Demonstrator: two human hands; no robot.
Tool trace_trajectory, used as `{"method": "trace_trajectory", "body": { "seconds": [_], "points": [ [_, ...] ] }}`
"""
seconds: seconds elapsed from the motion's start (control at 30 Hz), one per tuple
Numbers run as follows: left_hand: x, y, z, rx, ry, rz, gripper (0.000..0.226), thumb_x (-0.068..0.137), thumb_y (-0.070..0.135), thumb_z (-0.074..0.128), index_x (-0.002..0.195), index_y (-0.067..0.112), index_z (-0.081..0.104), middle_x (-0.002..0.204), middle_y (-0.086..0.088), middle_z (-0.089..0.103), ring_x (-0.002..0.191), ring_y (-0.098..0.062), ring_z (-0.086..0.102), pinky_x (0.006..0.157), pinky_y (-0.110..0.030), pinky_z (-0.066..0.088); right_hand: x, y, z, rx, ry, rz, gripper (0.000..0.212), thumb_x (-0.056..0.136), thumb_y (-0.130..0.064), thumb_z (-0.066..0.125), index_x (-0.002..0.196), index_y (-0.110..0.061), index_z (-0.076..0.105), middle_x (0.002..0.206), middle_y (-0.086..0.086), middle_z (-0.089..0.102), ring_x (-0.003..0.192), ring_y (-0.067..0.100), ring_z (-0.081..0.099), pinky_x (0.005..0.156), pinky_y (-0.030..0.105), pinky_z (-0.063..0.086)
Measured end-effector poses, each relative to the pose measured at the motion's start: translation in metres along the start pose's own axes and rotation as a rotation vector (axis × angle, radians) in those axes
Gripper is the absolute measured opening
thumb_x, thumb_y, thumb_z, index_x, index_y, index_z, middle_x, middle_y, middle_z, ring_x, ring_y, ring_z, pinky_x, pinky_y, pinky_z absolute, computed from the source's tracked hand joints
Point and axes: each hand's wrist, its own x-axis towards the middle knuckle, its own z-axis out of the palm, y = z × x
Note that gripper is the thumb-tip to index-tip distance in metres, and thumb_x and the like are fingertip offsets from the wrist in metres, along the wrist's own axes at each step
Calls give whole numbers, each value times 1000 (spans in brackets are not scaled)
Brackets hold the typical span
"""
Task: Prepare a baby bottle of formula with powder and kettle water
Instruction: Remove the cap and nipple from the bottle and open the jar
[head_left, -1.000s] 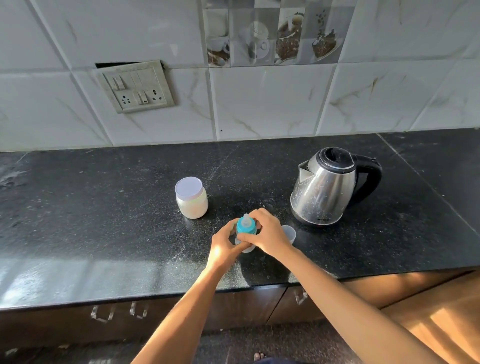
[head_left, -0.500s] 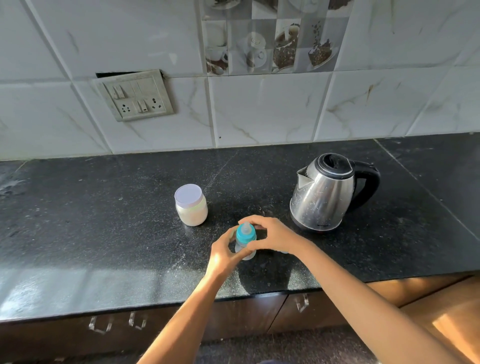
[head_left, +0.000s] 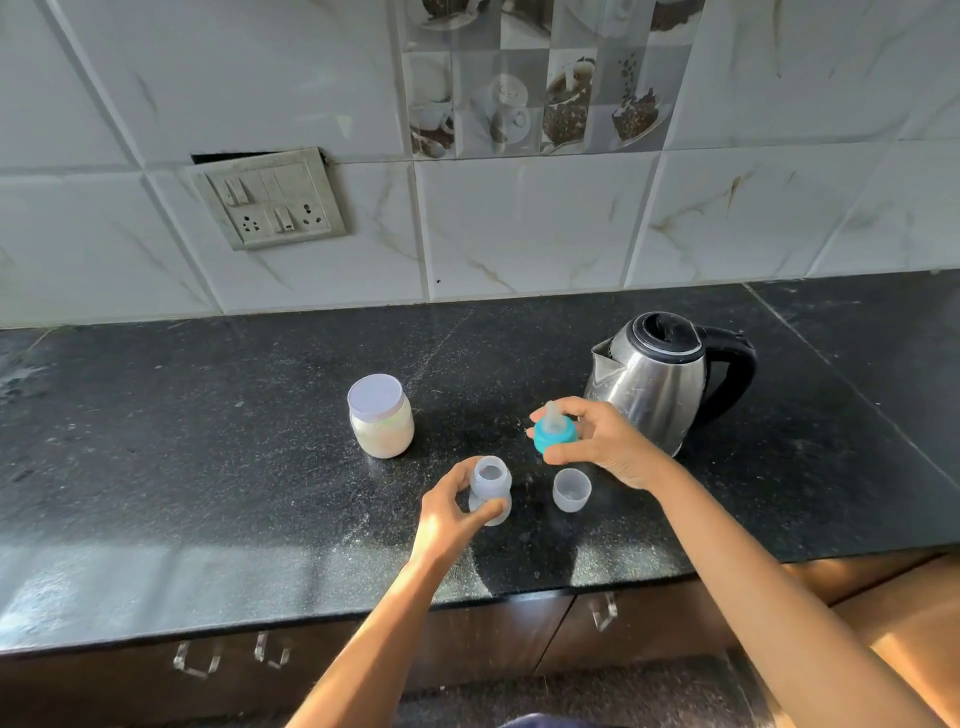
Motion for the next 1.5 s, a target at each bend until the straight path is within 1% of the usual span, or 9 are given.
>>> {"method": "trace_trajectory", "body": {
  "seconds": [0.1,0.2,0.3,0.43,0.83,1.03,1.13,1.27,1.5],
  "points": [
    [-1,-2,2,-7,6,2,47,73,18,80,111,39,60,104,25,67,103,6,59,80,-3,39,-7,5,-23,-199,-2,57,50,66,-18,85,112,-24,64,116,-5,65,107,15,62,94,33,51],
    [-2,-3,4,-23,15,-2,47,74,18,80,113,37,60,105,25,67,104,7,57,81,-4,40,-14,5,-34,-474,60,135,56,60,-34,88,105,-29,55,109,-8,61,97,9,61,83,26,52],
    [-2,-3,5,-30,19,-6,47,75,18,80,114,35,61,107,21,67,104,8,57,81,-4,40,-18,7,-34,-581,61,99,50,61,-36,87,100,-27,58,102,-8,60,87,8,57,71,18,45],
    [-2,-4,6,-25,27,5,47,75,16,79,114,34,61,107,20,68,104,6,58,80,-3,39,-16,24,-24,-697,29,8,47,63,-35,85,104,-28,63,101,-10,58,94,10,53,77,21,42],
    [-2,-7,3,41,-7,35,51,78,22,76,120,43,55,115,26,63,110,7,54,86,-9,39,-14,49,-2,-840,-79,58,62,67,-28,80,125,-28,56,121,-8,51,116,10,39,94,30,37],
    [-1,-23,-7,39,-29,-24,92,68,36,84,144,35,33,136,20,46,124,7,43,98,-8,33,-4,28,1,-757,-7,0,66,72,-43,78,130,-30,49,131,-10,44,121,8,36,101,33,36],
    [0,-29,-21,42,55,-42,89,69,35,84,143,25,37,138,9,48,127,-3,45,102,-17,35,19,1,15,-709,43,-131,53,78,-41,73,126,-28,54,127,-9,48,118,12,43,101,36,40],
    [0,-29,-47,59,251,-56,72,73,34,81,135,23,44,128,10,54,116,-2,51,94,-14,41,66,-34,49,-770,-21,-228,47,82,-30,71,125,-23,54,128,-3,48,121,15,40,99,31,37],
    [7,-33,-89,60,420,-115,69,75,32,79,134,25,44,122,10,55,111,-6,53,89,-22,42,153,-54,123,-922,-245,-117,81,81,-27,72,145,-10,27,146,15,30,133,30,34,105,43,36]
  ]
}}
